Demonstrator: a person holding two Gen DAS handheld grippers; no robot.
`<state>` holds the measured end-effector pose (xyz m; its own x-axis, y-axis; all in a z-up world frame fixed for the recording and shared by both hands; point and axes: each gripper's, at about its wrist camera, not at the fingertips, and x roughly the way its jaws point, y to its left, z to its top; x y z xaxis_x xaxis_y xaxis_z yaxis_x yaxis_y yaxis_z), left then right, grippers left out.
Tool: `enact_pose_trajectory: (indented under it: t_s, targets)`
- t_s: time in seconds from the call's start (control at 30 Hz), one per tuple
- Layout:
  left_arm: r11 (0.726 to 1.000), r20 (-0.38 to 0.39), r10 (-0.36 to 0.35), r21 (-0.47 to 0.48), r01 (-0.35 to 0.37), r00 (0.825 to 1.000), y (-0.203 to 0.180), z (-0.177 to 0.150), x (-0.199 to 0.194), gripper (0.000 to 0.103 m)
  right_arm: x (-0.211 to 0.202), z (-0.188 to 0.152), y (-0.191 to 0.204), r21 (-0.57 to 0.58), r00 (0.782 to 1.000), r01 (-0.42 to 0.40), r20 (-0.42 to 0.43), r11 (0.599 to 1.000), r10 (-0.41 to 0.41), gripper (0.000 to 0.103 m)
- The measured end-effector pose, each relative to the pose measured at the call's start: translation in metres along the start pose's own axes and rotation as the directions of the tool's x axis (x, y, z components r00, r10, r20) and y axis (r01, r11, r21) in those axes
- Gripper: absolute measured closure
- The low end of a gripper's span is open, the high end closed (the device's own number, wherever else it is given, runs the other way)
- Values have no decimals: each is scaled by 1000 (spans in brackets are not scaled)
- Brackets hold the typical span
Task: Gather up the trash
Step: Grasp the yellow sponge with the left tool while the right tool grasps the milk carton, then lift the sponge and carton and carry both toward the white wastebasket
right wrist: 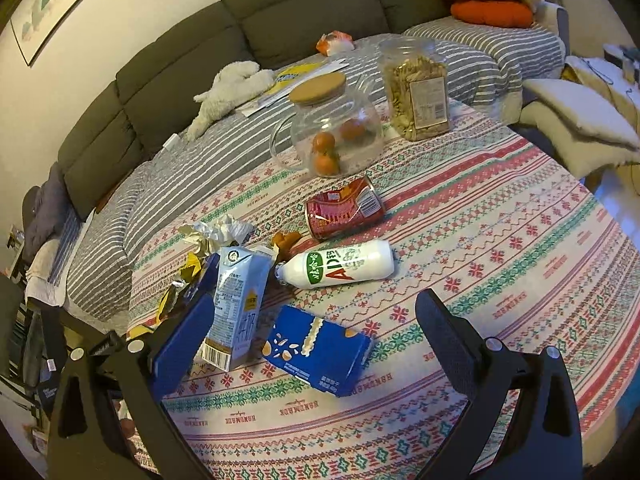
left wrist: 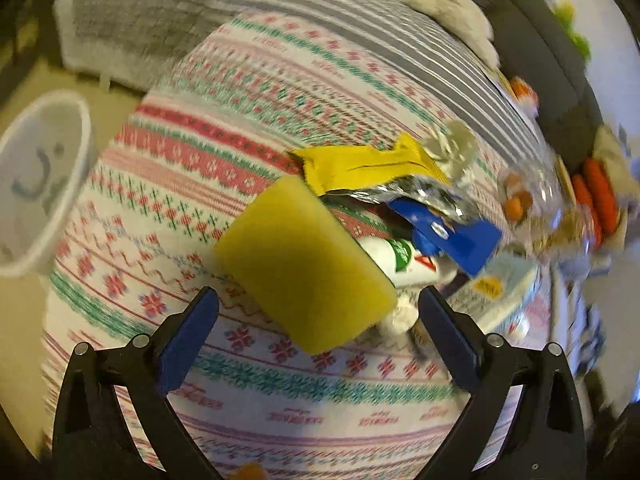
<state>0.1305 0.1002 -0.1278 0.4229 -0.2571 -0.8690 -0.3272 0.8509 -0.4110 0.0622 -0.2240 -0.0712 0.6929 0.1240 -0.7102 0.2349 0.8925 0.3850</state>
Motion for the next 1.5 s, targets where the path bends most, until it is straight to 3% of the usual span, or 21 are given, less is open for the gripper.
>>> enact_pose_trajectory:
  t_s: [0.1, 0.23, 0.4, 0.73, 0.87, 0.93, 1.0, 1.1, 1.33, 1.5]
  targets:
    - [997, -22, -30, -68, 29, 999, 7, 1, 12, 24, 6, -1, 3, 5, 1000, -5, -7, 1000, 5, 5]
    - [993, -22, -64, -98, 62, 998, 11, 3, 17, 30, 17, -3, 10, 18, 1000, -6, -27, 1000, 7, 5]
    - [995, -3, -92, -29, 92, 996, 5, 5, 14, 40, 33, -5, 31, -40, 1000, 14, -21, 999, -15, 5]
    - [985, 122, -132, 126, 116, 984, -10, -1, -44, 42, 80, -10, 68, -99, 997, -18, -77, 995, 10, 5]
    - [981, 135, -136, 160, 114, 981, -12, -4, -50, 41, 94, -11, 70, -84, 996, -20, -90, 996, 13, 6]
    - [978, 143, -128, 183, 101, 981, -13, -6, -50, 41, 99, -11, 72, -88, 996, -36, -89, 996, 28, 12]
    - [975, 155, -118, 207, 84, 981, -14, -8, -53, 41, 105, -12, 75, -105, 995, -32, -100, 994, 22, 39]
    - [971, 173, -115, 225, 74, 978, -13, -8, -56, 42, 116, -15, 79, -131, 990, -35, -139, 991, 17, 62]
    - [968, 193, -127, 236, 79, 973, -14, -10, -59, 42, 106, -17, 88, -201, 995, -32, -97, 979, 12, 73]
    - [963, 204, -149, 252, 95, 968, -18, -12, -62, 41, 88, -12, 89, -221, 999, -28, -42, 975, 20, 74]
